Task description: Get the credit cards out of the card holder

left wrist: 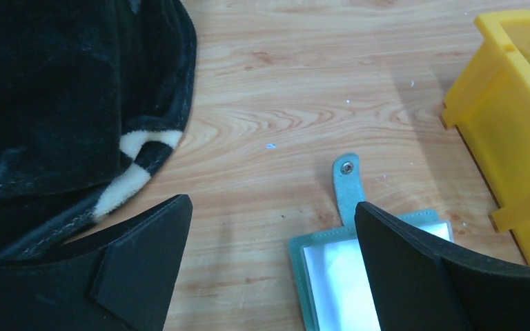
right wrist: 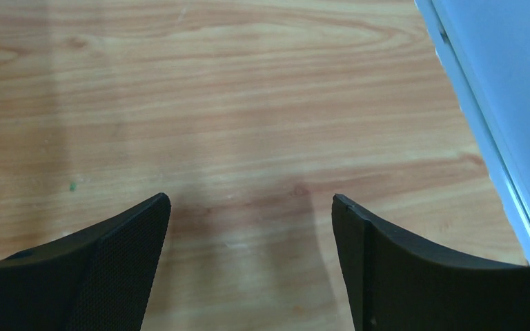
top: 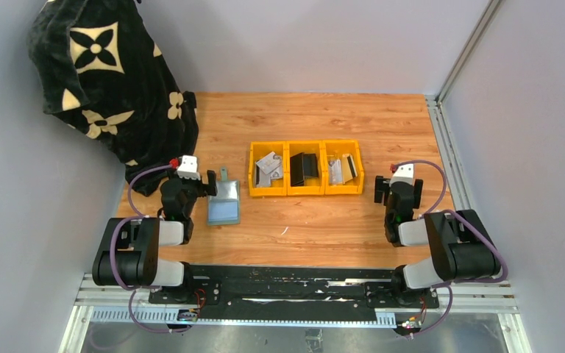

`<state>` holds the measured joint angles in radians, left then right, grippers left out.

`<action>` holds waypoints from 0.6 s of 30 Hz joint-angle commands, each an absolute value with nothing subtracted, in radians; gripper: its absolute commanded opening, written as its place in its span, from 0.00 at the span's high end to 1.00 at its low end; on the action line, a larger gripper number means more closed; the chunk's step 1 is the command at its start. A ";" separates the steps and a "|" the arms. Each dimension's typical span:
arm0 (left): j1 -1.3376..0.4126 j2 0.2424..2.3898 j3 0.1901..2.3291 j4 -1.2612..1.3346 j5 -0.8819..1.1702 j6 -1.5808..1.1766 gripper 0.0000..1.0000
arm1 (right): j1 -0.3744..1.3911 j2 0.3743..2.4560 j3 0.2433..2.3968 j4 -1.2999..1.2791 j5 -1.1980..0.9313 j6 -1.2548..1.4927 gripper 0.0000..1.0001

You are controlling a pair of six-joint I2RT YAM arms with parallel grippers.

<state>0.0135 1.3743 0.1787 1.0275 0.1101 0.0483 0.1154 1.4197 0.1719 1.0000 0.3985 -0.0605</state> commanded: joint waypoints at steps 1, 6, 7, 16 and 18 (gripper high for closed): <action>0.012 1.364 0.197 1.053 0.056 0.055 0.00 | 0.073 1.388 0.246 0.952 0.294 -0.070 0.10; 0.011 1.368 0.195 1.067 0.054 0.051 0.00 | 0.072 1.402 0.225 1.023 0.294 -0.083 0.09; 0.011 1.375 0.191 1.086 0.053 0.051 0.00 | 0.072 1.401 0.225 1.021 0.294 -0.083 0.09; 0.011 1.374 0.196 1.072 0.056 0.056 0.00 | 0.072 1.402 0.225 1.020 0.294 -0.083 0.09; -0.004 1.374 0.198 1.070 0.047 0.061 0.00 | 0.073 1.402 0.226 1.020 0.293 -0.084 0.09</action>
